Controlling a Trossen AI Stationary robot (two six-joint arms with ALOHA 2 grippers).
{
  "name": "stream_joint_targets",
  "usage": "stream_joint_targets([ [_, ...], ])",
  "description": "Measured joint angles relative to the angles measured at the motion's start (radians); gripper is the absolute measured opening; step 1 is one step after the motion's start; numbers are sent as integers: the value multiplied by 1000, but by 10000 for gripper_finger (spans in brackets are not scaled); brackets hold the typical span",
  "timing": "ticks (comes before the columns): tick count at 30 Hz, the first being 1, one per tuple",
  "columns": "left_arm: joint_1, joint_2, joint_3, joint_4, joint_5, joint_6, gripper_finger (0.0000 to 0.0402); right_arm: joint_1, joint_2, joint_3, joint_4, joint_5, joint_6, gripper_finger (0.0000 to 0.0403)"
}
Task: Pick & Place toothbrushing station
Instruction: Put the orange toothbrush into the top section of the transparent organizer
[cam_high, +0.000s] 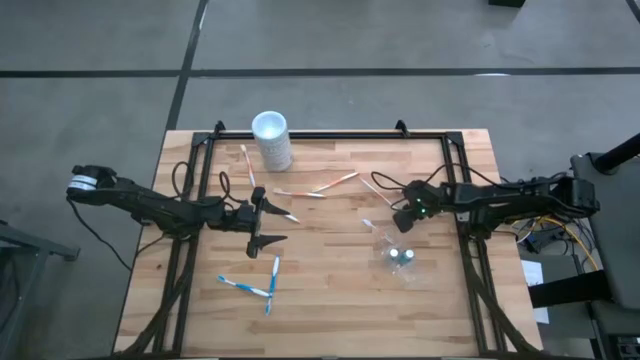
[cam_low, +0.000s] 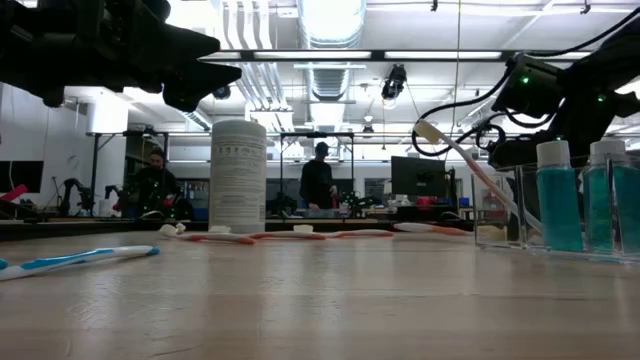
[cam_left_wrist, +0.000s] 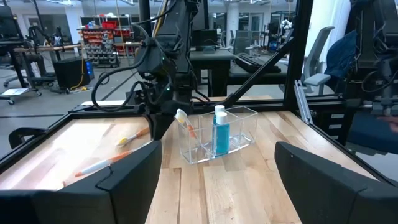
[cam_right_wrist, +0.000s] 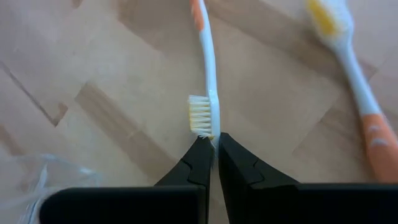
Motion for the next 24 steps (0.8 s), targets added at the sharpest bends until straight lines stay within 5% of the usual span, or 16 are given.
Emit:
stream_joint_targets([
  [8,0,0,0,1,0,0,319,0,50,50,-72,-87,2,13],
  [24,0,0,0,0,0,0,319,1,86,97,-114,-89,0,13],
])
